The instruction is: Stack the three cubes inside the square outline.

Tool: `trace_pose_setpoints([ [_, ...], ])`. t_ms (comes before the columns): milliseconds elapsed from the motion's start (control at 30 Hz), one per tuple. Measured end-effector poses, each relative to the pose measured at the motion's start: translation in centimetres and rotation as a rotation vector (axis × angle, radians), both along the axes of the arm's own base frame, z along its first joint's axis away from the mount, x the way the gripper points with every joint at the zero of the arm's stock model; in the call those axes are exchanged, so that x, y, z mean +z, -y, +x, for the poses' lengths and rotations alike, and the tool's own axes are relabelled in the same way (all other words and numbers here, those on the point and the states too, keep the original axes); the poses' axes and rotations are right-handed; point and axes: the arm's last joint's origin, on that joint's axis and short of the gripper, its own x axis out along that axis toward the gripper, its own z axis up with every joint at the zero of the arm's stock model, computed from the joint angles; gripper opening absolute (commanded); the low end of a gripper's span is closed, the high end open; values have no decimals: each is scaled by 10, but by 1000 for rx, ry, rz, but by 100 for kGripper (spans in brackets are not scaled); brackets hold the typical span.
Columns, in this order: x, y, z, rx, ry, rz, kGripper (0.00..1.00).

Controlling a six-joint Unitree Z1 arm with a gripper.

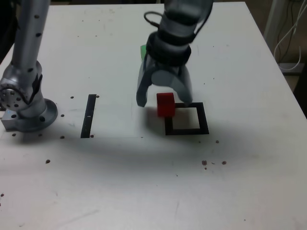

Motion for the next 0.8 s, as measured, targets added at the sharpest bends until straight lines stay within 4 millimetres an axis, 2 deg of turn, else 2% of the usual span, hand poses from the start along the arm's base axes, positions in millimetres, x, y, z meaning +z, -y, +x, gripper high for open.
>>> trace_pose_setpoints([
  [233,-18,1,0,0,17,-11,87],
  [800,-17,-3,7,0,67,46,49],
])
